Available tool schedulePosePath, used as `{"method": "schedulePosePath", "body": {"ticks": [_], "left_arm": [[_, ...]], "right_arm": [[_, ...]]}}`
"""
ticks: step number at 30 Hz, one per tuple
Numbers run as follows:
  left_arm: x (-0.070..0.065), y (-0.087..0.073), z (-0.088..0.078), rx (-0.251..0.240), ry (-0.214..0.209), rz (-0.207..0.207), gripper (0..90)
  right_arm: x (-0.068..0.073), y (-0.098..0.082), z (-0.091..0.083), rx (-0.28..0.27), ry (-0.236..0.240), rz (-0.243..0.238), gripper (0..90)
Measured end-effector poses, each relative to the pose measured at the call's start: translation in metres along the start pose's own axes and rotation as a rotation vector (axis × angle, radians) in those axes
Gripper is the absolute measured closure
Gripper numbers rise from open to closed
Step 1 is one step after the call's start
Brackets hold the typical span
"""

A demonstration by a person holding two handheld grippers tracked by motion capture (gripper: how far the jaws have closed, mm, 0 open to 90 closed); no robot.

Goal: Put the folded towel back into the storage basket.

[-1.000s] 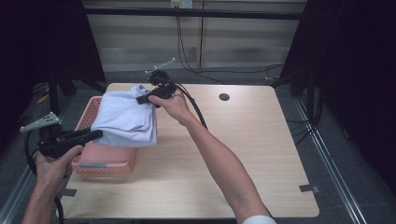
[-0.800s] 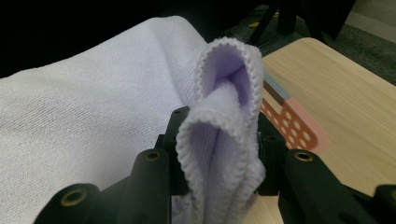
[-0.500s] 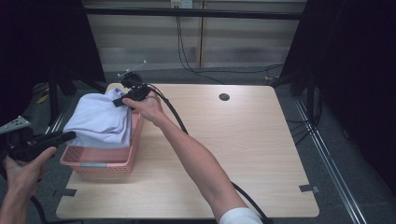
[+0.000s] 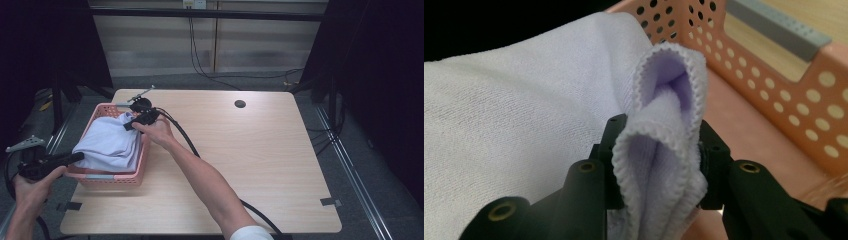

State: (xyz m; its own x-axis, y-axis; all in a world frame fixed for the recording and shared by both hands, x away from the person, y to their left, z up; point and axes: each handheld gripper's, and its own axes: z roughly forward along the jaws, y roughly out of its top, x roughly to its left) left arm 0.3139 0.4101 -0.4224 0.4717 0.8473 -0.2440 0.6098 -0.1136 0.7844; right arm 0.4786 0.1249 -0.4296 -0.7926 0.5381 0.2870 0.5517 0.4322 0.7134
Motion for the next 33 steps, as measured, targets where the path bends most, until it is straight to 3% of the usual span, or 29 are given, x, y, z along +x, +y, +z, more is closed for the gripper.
{"method": "schedulePosePath", "body": {"ticks": [4,7,11,13,16,19,24,27,29,33], "left_arm": [[-0.003,0.001,0.008,0.026,0.016,0.004,69.4],[-0.006,0.001,0.011,0.073,0.019,0.013,67.6],[-0.013,0.0,0.011,0.08,0.042,0.03,53.1],[-0.02,0.002,0.011,0.07,0.059,0.034,44.2],[-0.025,0.005,0.009,0.061,0.058,0.056,40.6],[-0.03,0.007,0.009,0.05,0.054,0.056,38.9],[-0.042,0.006,0.013,0.036,0.056,0.017,40.5],[-0.057,0.005,0.017,0.04,0.042,0.031,39.9],[-0.067,0.004,0.02,0.033,0.003,0.042,38.8],[-0.089,0.003,0.028,0.027,-0.007,0.069,40.0]], "right_arm": [[-0.003,-0.007,0.005,0.006,-0.024,0.002,62.7],[-0.004,-0.008,0.008,0.014,-0.045,-0.017,57.5],[-0.007,-0.007,0.005,-0.016,-0.094,-0.027,46.5],[-0.009,-0.006,0.003,-0.021,-0.092,-0.027,46.4],[-0.01,-0.004,-0.002,-0.031,-0.091,-0.035,42.1],[-0.013,-0.002,-0.013,-0.059,-0.075,-0.03,39.5],[-0.018,-0.009,-0.04,-0.099,-0.025,-0.046,36.7],[-0.022,-0.02,-0.059,-0.119,-0.005,-0.062,35.8],[-0.024,-0.03,-0.072,-0.122,0.006,-0.067,35.6],[-0.028,-0.052,-0.098,-0.143,0.01,-0.068,35.7]]}}
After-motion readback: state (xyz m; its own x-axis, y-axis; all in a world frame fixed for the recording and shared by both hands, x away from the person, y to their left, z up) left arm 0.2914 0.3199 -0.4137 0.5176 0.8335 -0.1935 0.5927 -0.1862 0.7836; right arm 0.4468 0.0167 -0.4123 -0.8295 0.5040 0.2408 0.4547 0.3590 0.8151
